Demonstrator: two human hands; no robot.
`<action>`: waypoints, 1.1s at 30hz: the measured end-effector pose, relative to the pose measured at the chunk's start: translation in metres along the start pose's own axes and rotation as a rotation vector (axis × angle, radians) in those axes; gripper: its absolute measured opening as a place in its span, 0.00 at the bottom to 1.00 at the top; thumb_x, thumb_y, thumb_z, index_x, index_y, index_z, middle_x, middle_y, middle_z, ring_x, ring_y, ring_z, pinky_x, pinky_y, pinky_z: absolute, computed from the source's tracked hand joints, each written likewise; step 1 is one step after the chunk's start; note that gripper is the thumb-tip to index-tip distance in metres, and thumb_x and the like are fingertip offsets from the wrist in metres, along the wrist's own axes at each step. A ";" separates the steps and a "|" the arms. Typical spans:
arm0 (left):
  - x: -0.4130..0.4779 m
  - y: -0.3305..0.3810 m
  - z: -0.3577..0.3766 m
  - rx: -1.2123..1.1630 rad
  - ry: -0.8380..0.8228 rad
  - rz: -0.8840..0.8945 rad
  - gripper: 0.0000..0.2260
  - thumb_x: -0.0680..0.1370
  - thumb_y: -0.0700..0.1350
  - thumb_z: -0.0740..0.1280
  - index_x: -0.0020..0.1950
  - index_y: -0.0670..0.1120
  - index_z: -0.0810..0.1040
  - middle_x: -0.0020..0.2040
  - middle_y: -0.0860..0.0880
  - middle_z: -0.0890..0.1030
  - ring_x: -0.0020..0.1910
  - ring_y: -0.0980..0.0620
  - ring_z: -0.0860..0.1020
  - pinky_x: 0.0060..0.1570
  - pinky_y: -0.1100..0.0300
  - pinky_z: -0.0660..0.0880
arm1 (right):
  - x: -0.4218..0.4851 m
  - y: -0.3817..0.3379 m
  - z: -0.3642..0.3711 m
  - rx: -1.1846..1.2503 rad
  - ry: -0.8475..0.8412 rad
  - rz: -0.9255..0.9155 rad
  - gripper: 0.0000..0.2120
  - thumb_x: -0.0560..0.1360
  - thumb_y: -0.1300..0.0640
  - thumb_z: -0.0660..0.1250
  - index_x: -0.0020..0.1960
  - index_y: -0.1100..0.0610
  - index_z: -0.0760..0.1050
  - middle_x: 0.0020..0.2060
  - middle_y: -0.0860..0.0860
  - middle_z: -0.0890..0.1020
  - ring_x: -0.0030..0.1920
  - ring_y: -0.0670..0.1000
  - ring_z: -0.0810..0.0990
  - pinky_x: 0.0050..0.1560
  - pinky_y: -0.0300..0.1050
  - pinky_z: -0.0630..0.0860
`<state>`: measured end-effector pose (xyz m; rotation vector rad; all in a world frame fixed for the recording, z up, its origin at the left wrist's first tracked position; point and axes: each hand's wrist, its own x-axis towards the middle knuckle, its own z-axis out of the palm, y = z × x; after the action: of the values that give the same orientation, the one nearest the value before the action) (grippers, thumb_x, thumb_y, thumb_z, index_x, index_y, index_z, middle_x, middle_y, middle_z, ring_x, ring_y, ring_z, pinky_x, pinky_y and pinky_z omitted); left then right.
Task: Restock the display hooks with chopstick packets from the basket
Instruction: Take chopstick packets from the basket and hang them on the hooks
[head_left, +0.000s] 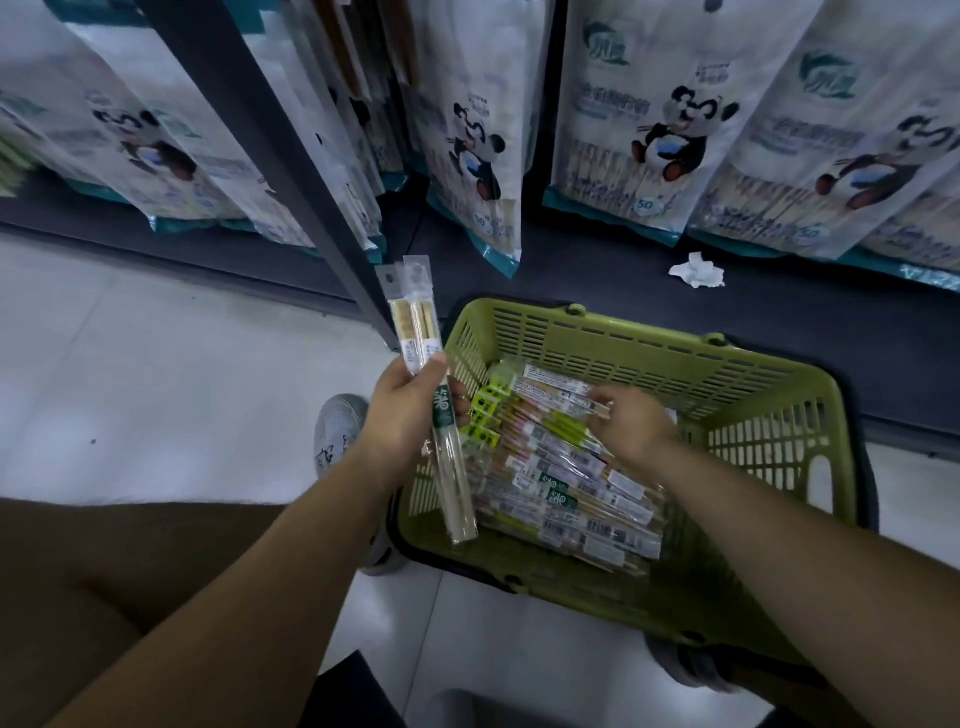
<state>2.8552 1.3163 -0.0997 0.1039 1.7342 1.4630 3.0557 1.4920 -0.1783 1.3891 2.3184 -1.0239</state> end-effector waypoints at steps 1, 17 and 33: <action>0.001 -0.002 0.000 -0.003 -0.001 0.001 0.08 0.84 0.46 0.64 0.56 0.41 0.75 0.35 0.46 0.82 0.34 0.47 0.81 0.38 0.52 0.82 | 0.008 0.004 0.003 -0.081 -0.027 -0.010 0.24 0.80 0.49 0.69 0.74 0.51 0.72 0.66 0.56 0.79 0.59 0.57 0.79 0.56 0.48 0.77; 0.001 -0.003 0.014 -0.010 -0.016 -0.042 0.08 0.85 0.46 0.63 0.58 0.42 0.76 0.40 0.45 0.81 0.39 0.47 0.81 0.40 0.57 0.82 | 0.031 0.012 0.030 -0.423 0.065 -0.110 0.14 0.82 0.51 0.62 0.65 0.54 0.78 0.58 0.54 0.75 0.66 0.57 0.68 0.57 0.50 0.76; -0.011 -0.001 0.023 -0.026 -0.134 -0.170 0.13 0.84 0.47 0.65 0.67 0.44 0.77 0.58 0.41 0.85 0.58 0.39 0.83 0.61 0.40 0.78 | -0.042 -0.087 -0.016 0.664 -0.017 -0.289 0.09 0.72 0.55 0.78 0.47 0.50 0.79 0.39 0.46 0.86 0.37 0.41 0.83 0.36 0.30 0.76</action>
<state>2.8773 1.3280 -0.0933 0.0390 1.5755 1.3238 3.0056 1.4488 -0.1055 1.2303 2.3079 -2.0176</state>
